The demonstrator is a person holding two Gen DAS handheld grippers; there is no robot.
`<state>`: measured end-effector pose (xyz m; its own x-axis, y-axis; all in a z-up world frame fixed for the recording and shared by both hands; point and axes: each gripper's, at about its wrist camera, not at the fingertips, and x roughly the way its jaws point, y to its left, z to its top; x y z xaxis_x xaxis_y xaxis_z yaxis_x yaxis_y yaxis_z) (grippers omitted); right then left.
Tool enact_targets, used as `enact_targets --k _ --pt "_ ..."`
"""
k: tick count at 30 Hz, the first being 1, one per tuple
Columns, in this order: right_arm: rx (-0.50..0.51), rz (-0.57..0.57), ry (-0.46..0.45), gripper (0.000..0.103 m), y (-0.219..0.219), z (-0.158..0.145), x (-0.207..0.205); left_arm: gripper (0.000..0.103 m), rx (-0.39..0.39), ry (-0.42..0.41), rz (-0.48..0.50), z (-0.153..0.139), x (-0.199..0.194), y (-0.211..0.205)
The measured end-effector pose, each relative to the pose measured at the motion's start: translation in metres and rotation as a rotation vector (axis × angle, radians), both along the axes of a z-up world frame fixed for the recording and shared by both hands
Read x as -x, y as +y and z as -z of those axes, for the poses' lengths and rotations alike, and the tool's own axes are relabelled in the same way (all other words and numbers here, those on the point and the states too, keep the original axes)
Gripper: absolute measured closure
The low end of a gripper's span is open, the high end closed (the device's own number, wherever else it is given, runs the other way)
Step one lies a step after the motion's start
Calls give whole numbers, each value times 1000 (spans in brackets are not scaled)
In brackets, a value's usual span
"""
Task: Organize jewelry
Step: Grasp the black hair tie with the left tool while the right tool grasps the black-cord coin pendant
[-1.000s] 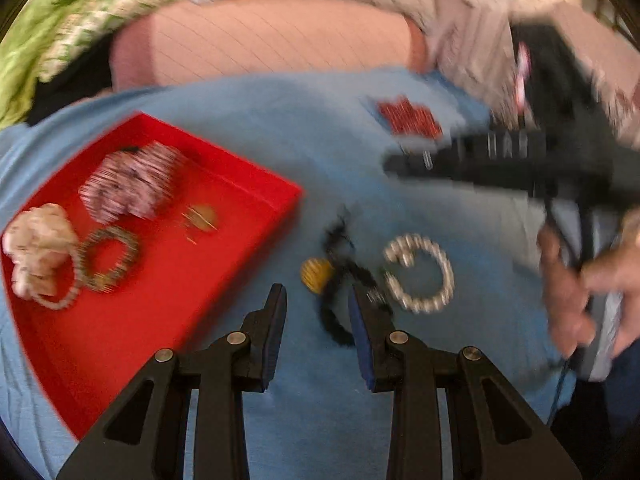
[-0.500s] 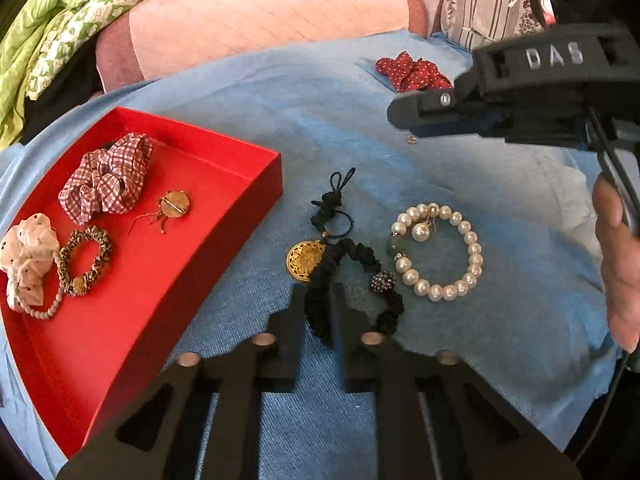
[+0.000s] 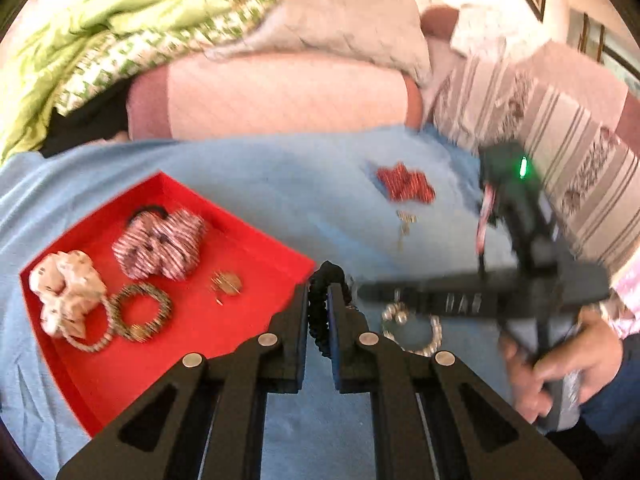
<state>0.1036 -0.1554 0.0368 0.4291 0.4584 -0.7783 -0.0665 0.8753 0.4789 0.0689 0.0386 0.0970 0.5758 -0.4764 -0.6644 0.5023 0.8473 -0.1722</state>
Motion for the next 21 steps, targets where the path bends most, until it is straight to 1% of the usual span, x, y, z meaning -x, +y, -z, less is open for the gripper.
enact_targets --k 4,7,9,10,11,15,16,17,18,21 --pt "10 -25 9 85 14 6 1 94 25 -32 -39 -8 -1 10" --pt "52 2 3 85 18 7 -4 94 27 -33 -53 -7 2 15" --pt "63 10 -7 80 21 7 -8 94 20 -31 -58 -7 0 19" --pt "66 13 -14 74 22 7 -10 94 17 -31 -59 -7 0 20" --pt "72 15 -18 72 24 7 -12 94 15 -29 -60 -6 0 20" --pt "126 -1 -1 72 36 17 -19 94 11 -23 -62 -3 0 23" --pt "142 -1 -11 77 38 17 -18 94 10 -24 -63 -4 1 24" --pt "159 -9 -18 88 41 16 -18 94 11 -24 -64 -4 1 24" --pt "168 -18 -24 92 43 15 -18 94 14 -24 -66 -4 1 26" --pt "167 -9 -50 93 40 7 -16 94 24 -26 -74 -6 0 28"
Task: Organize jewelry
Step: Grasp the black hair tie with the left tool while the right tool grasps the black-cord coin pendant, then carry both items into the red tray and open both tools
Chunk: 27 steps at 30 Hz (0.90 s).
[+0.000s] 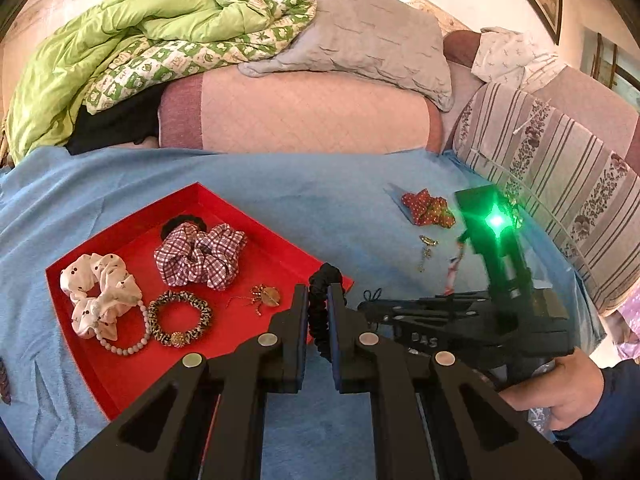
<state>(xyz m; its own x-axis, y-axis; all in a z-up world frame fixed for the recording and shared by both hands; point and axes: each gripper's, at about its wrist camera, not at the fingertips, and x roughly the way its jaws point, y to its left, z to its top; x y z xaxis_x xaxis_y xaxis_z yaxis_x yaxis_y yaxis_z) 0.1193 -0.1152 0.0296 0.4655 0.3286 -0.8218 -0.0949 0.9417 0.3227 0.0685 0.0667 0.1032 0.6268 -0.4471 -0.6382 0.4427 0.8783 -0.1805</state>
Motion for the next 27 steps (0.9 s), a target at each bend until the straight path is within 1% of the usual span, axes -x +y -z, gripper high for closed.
enact_targets --k 8,13,20,27 --pt "-86 21 -101 93 -17 -38 16 94 -4 -26 -10 -4 2 -1" --pt "-108 31 -154 93 -19 -56 21 94 -5 -29 -22 -4 0 1" --pt "-136 43 -174 93 -23 -66 18 94 -17 -22 -54 -3 -4 12" --pt "-161 29 -201 93 -12 -72 16 94 -22 2 -109 1 -9 37"
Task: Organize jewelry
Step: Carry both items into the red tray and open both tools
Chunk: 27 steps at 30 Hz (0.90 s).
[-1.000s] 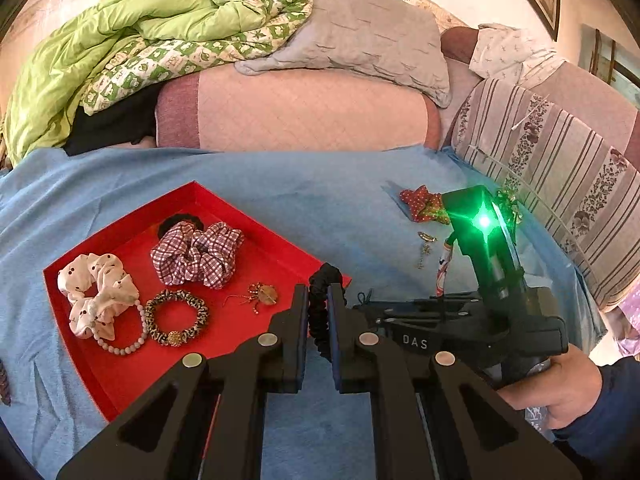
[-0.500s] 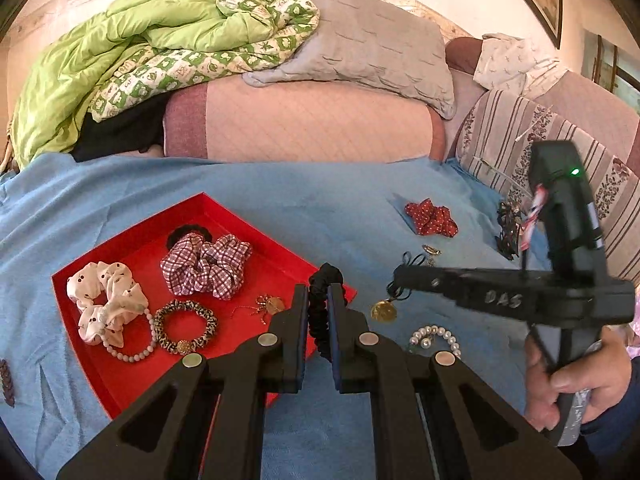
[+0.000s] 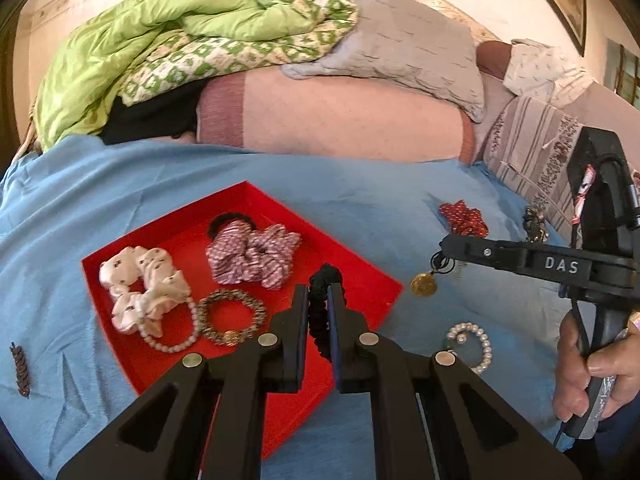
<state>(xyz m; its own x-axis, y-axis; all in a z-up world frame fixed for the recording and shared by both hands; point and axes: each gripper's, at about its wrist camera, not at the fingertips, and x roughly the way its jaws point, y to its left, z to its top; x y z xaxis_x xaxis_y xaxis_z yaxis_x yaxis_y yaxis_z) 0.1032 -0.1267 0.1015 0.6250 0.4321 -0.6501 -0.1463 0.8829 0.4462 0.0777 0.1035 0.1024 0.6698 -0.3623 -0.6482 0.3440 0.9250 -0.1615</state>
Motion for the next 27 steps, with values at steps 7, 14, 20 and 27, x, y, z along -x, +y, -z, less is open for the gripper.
enact_targets --k 7,14,20,27 --pt "-14 -53 -4 93 27 2 -2 94 -15 19 -38 4 -1 20" --pt "-37 -100 14 93 51 11 -7 94 -33 73 -86 17 -9 38" --pt "-50 -148 43 93 80 20 -10 94 -43 120 -127 27 -15 51" --pt "-55 -184 86 93 100 37 -9 94 -45 144 -157 32 -16 61"
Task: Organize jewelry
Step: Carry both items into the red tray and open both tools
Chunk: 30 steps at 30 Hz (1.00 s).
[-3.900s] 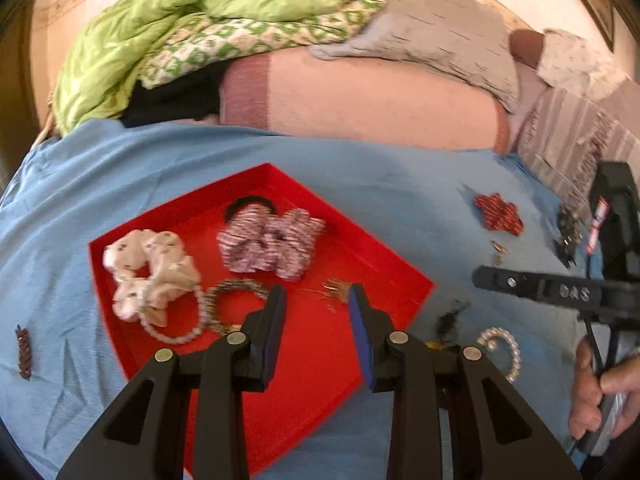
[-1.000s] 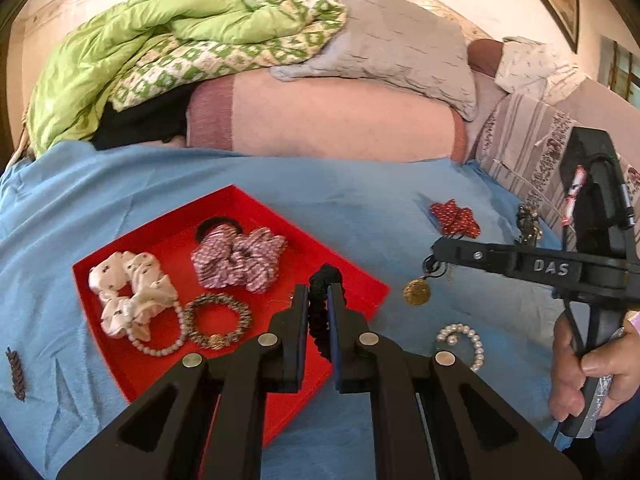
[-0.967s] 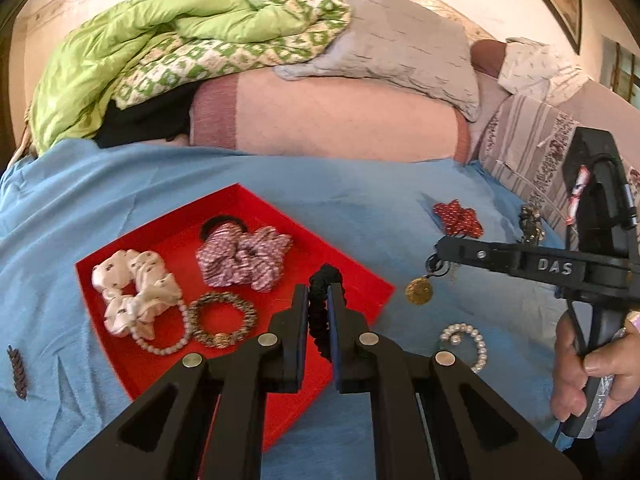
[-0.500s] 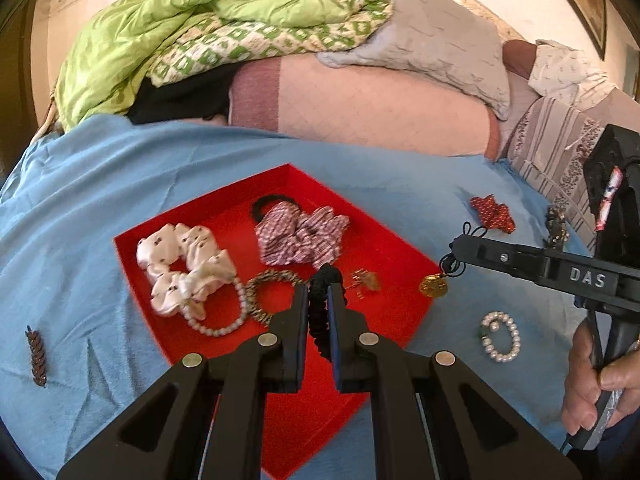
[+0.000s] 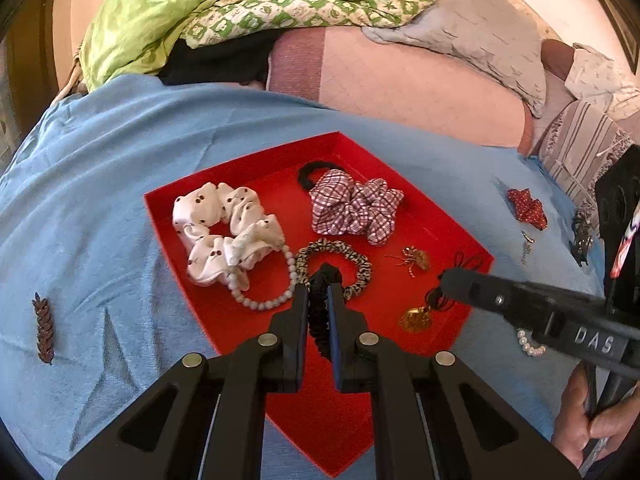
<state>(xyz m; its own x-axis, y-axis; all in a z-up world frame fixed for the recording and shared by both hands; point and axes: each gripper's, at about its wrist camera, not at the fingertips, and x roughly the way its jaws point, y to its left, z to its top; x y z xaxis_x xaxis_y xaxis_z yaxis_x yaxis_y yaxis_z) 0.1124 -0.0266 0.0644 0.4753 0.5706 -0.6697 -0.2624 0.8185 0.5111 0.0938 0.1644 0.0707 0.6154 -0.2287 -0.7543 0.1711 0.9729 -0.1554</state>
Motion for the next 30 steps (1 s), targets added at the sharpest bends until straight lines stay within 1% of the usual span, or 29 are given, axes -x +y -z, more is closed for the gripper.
enact_targets --k 5,8,12,20,30 --pt "7 -16 -8 93 9 4 -1 94 -18 3 -30 2 -1 5" --pt "20 16 -9 93 5 11 -6 94 -28 13 -47 5 -2 7" --pt "19 55 12 93 -4 20 -17 94 -32 25 -60 8 -5 8" --pt "37 77 25 92 -8 29 -27 94 -42 35 -70 12 -9 9" --pt "53 75 27 92 -7 35 -32 94 -53 47 -71 17 -13 6"
